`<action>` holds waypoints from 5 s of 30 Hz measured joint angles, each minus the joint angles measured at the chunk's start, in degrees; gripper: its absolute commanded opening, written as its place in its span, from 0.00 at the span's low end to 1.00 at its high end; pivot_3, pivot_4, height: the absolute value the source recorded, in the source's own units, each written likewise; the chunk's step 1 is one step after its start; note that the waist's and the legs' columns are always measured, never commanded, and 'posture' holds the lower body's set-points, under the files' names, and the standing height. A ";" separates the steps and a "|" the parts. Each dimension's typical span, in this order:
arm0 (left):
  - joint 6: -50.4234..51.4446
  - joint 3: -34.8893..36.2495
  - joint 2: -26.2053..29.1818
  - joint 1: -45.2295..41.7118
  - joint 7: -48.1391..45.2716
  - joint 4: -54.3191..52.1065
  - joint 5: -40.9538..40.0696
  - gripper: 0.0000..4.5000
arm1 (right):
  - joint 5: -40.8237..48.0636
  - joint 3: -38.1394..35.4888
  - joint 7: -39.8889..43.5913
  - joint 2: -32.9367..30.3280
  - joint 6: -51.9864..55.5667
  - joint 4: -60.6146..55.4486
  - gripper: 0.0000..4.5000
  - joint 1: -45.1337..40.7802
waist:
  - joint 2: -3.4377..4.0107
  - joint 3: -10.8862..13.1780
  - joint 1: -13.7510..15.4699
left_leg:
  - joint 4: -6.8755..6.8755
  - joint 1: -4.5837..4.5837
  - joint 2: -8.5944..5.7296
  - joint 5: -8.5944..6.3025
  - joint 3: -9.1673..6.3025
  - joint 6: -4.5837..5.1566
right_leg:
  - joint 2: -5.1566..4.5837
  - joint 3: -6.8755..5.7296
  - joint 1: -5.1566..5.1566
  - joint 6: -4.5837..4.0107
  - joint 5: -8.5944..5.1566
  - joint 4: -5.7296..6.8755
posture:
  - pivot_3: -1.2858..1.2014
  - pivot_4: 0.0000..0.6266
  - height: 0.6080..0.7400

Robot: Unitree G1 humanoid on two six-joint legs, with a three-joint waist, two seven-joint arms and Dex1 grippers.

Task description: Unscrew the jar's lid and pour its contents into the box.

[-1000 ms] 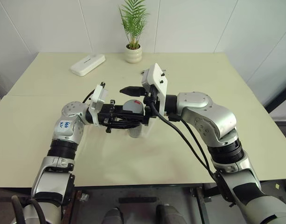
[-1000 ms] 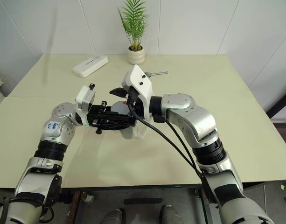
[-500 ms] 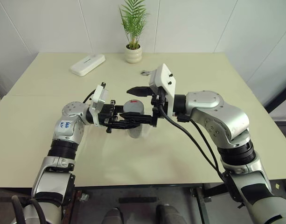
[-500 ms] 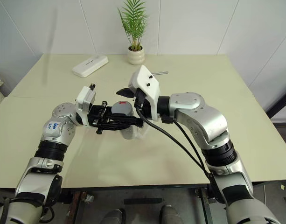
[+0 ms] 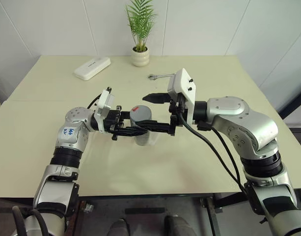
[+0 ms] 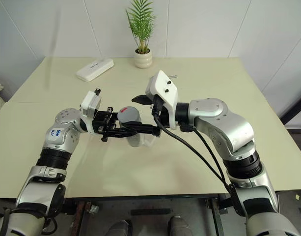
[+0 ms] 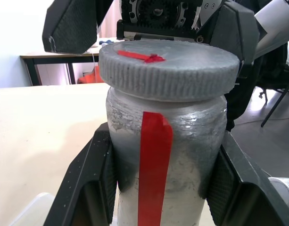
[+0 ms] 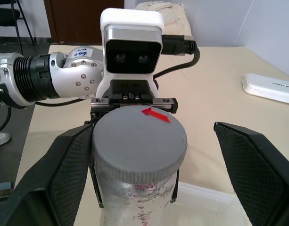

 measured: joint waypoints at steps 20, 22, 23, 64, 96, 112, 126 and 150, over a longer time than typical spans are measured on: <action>-1.02 0.11 0.04 -0.09 0.00 0.93 0.03 0.44 | 1.27 -5.27 -1.65 -7.30 4.95 -3.96 0.94 4.42 | 0.00 0.00 0.03 | 0.00 -0.02 0.00 -0.02 0.01 0.03 | 0.00 0.01 0.00 -0.01 -0.01 -0.04 | 0.52 0.24 1.00; -1.20 0.11 0.06 -0.09 0.00 1.03 0.03 0.44 | 1.31 -5.89 -1.67 -8.08 5.23 -4.08 0.94 4.71 | 0.00 0.00 0.01 | 0.01 -0.01 0.00 -0.02 0.01 0.03 | 0.00 0.01 0.00 -0.01 -0.01 -0.04 | 0.52 0.24 1.00; -1.22 0.11 0.05 -0.09 0.00 1.04 0.03 0.44 | 1.35 -5.94 -1.67 -8.24 5.34 -4.22 0.94 4.72 | 0.00 0.00 -0.02 | 0.00 -0.01 0.00 -0.02 0.01 0.03 | 0.00 0.01 0.00 -0.01 -0.01 -0.04 | 0.52 0.24 1.00; -1.81 -0.23 -0.74 -1.45 -0.01 2.11 0.03 0.44 | 0.43 1.34 -3.30 8.32 0.50 3.45 0.94 -4.03 | 0.03 0.02 -0.03 | 0.02 -0.02 0.04 -0.02 0.00 0.03 | 0.04 0.01 -0.01 -0.01 -0.01 0.03 | 0.52 0.24 1.00; -1.77 -0.23 -0.62 -1.44 -0.01 2.00 0.04 0.44 | -0.71 0.95 -0.76 2.01 1.13 0.57 0.94 -0.82 | 0.03 0.02 -0.03 | 0.02 -0.01 0.04 -0.02 0.00 0.04 | 0.04 0.01 -0.01 -0.01 -0.01 0.01 | 0.52 0.24 1.00; -1.84 -0.23 -0.62 -1.44 -0.01 1.99 0.04 0.44 | 1.33 0.78 -0.89 2.02 1.63 -0.04 0.94 -0.86 | 0.03 0.02 -0.02 | 0.02 -0.01 0.04 -0.02 0.00 0.04 | 0.04 0.01 -0.01 -0.01 -0.01 0.02 | 0.52 0.24 1.00; -1.84 -0.23 -0.62 -1.44 -0.01 2.00 0.04 0.44 | 2.05 0.77 -0.87 2.05 2.33 -0.04 0.86 -1.04 | 0.03 0.02 -0.03 | 0.02 -0.01 0.04 -0.02 0.00 0.04 | 0.04 0.01 -0.01 -0.01 -0.01 0.02 | 0.52 0.24 1.00; -1.88 -0.25 -0.62 -1.43 -0.01 1.95 0.04 0.44 | 2.57 0.35 -1.13 2.07 2.34 0.06 0.78 -1.37 | 0.03 0.02 -0.03 | 0.02 -0.01 0.04 -0.02 0.00 0.04 | 0.04 0.01 -0.01 -0.01 -0.01 0.02 | 0.52 0.24 1.00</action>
